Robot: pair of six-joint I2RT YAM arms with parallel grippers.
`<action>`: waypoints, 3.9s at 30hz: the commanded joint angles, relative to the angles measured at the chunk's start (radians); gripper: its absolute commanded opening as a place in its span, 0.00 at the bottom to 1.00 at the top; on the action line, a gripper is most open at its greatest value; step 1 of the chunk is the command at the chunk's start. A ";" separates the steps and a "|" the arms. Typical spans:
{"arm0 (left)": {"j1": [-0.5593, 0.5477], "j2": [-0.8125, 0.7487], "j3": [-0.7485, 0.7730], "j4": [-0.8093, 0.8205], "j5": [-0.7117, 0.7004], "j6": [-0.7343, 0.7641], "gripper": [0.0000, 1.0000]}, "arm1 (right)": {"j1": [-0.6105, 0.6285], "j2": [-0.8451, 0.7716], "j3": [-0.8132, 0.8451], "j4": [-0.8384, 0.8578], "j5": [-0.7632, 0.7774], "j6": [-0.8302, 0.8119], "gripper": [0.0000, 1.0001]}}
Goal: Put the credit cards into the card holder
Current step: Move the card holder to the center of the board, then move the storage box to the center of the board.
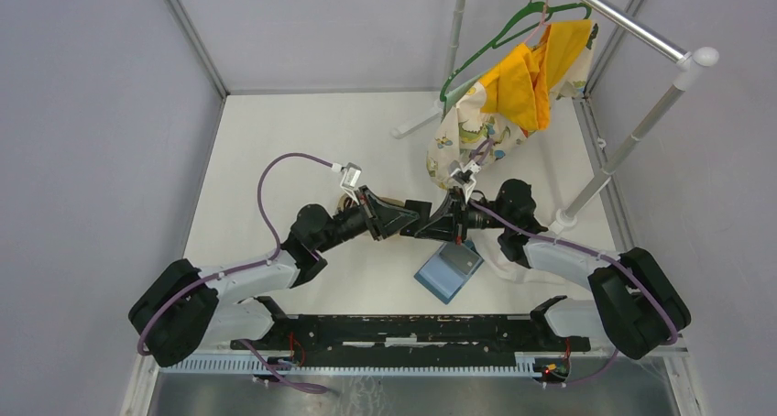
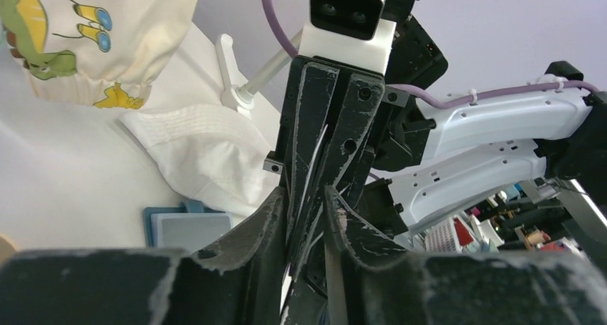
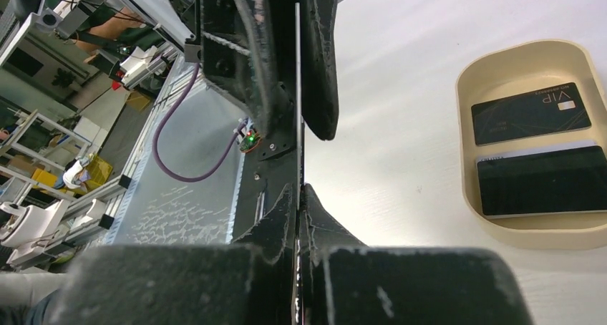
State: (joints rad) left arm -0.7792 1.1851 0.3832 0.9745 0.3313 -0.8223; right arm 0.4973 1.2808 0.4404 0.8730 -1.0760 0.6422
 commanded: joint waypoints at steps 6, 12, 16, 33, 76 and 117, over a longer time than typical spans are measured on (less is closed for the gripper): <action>0.013 -0.074 0.134 -0.319 0.117 0.200 0.35 | 0.001 0.008 0.074 -0.209 -0.093 -0.259 0.00; 0.014 -0.081 0.170 -0.420 0.175 0.259 0.35 | 0.001 0.009 0.078 -0.208 -0.111 -0.267 0.00; 0.014 -0.083 0.173 -0.451 0.180 0.275 0.33 | 0.001 0.009 0.079 -0.207 -0.122 -0.276 0.00; 0.027 -0.156 0.062 -0.414 0.078 0.154 0.02 | -0.002 0.007 0.377 -1.212 -0.007 -1.327 0.47; -0.021 -0.181 -0.184 -0.308 -0.202 -0.330 0.02 | 0.297 0.050 0.253 -1.601 0.468 -2.184 0.03; -0.110 -0.587 -0.064 -1.054 -0.353 -0.133 0.02 | 0.270 0.559 0.775 -0.909 0.856 -1.236 0.12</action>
State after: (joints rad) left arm -0.8879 0.5903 0.3866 -0.3370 -0.1371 -0.9138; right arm 0.8040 1.8400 1.1484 -0.1276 -0.2966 -0.6510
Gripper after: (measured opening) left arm 0.033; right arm 0.116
